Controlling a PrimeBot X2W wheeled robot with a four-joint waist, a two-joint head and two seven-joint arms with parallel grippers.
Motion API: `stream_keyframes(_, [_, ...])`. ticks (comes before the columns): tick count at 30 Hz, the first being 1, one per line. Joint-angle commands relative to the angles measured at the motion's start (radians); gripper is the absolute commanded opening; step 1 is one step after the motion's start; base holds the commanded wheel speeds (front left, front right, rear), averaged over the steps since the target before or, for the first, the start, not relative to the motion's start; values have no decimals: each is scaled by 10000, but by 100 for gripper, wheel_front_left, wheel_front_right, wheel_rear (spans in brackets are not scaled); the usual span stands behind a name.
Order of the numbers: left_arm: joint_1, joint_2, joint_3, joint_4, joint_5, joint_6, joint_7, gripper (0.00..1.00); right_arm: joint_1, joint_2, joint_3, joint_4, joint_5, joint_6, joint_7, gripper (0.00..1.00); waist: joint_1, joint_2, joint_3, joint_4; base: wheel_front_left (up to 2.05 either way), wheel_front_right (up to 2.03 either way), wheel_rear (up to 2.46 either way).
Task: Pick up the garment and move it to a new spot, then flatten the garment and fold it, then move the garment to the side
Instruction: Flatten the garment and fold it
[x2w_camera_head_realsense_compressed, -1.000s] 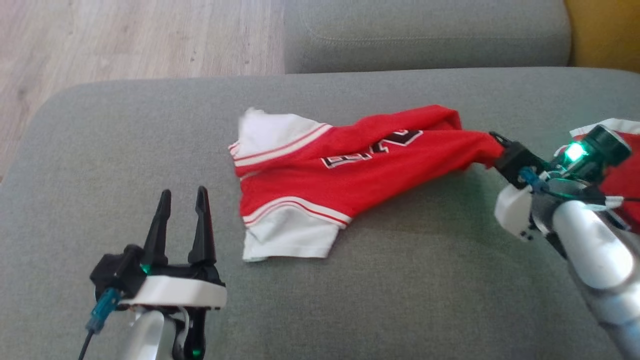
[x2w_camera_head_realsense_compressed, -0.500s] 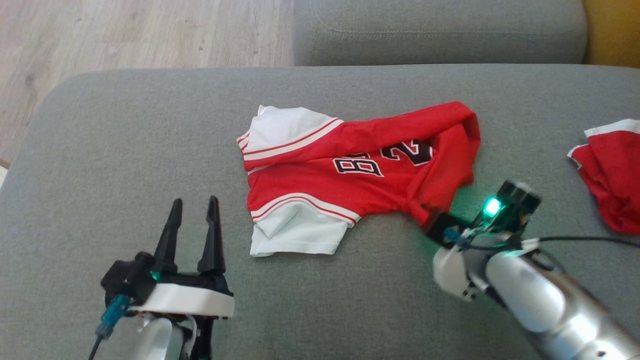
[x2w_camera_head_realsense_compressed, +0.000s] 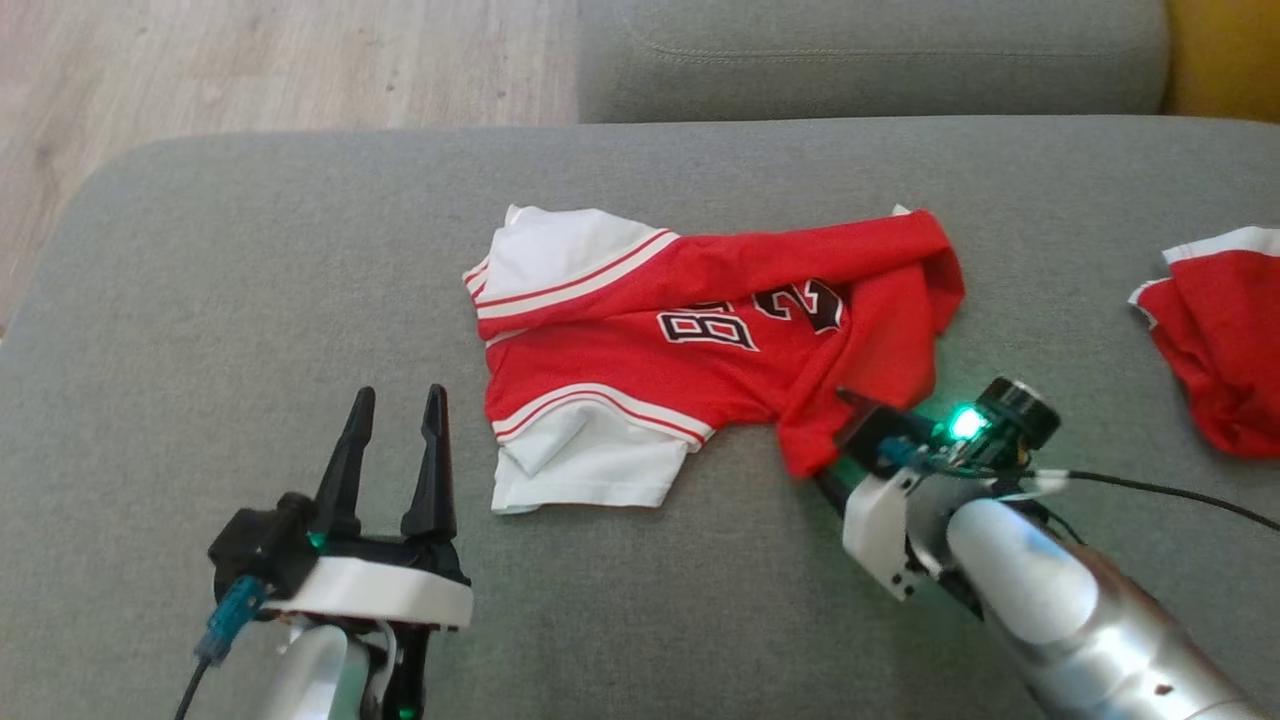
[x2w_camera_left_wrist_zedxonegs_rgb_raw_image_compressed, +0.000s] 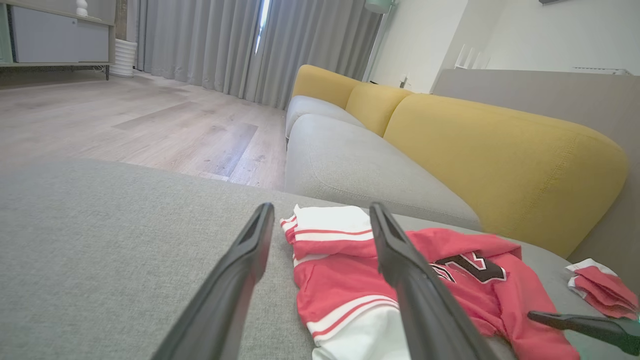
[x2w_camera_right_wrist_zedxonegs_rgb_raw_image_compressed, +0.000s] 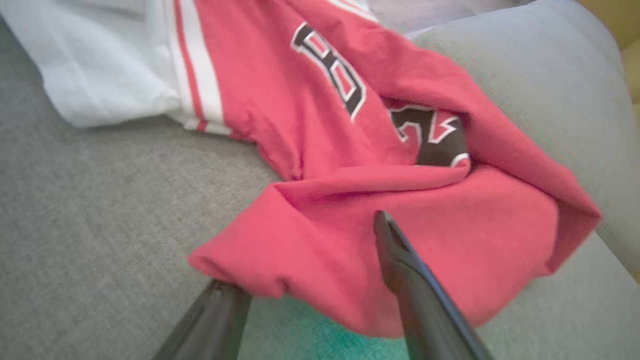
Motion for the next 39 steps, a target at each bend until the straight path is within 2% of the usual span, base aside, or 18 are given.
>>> stream_keyframes(1, [-430,156,397,-324,-63,-38,-53,100,-78,140,-227,-420,205,-9,-234,100,-1,0,-70,-109,0,0,0])
stream_keyframes(6, [-296,152,649,-470,-70,-15,-53,100,537,4,-1426,-1708,721,-9,-221,100,-1,0,-244,-542,0,0,0])
stream_keyframes(10, [-182,129,758,-613,-14,-2,-53,100,1292,-259,-2616,-3143,791,-9,150,100,-1,0,-372,-861,0,0,0])
stream_keyframes(14, [-150,114,802,-726,28,2,-53,100,1998,-240,-3773,-4393,801,-9,419,100,-1,0,-411,-1043,0,0,0])
stream_keyframes(17, [-137,99,818,-836,58,-2,-53,100,2703,150,-5172,-5656,803,-9,463,100,-1,0,-417,-1185,0,0,0])
stream_keyframes(20, [-121,78,780,-895,85,-10,-53,100,3478,979,-6726,-6872,785,-9,-98,100,-1,0,-425,-1289,0,0,0])
stream_keyframes(22, [-130,67,732,-889,97,-15,-53,100,3822,1259,-7304,-7072,879,-9,-466,100,-1,0,-424,-1296,0,0,0])
stream_keyframes(25, [-159,48,649,-875,99,-22,-53,100,4302,1421,-7637,-7036,998,-9,-854,100,-1,0,-392,-1273,0,0,0])
stream_keyframes(29, [-178,35,546,-821,86,-33,-53,100,4642,1445,-7630,-6642,1533,-9,-1308,100,-1,0,-330,-1228,0,0,0])
stream_keyframes(39, [-301,65,430,-768,42,-49,-53,100,4584,1449,-7702,-5897,1577,-9,-1513,100,-1,0,-58,-1042,0,0,0])
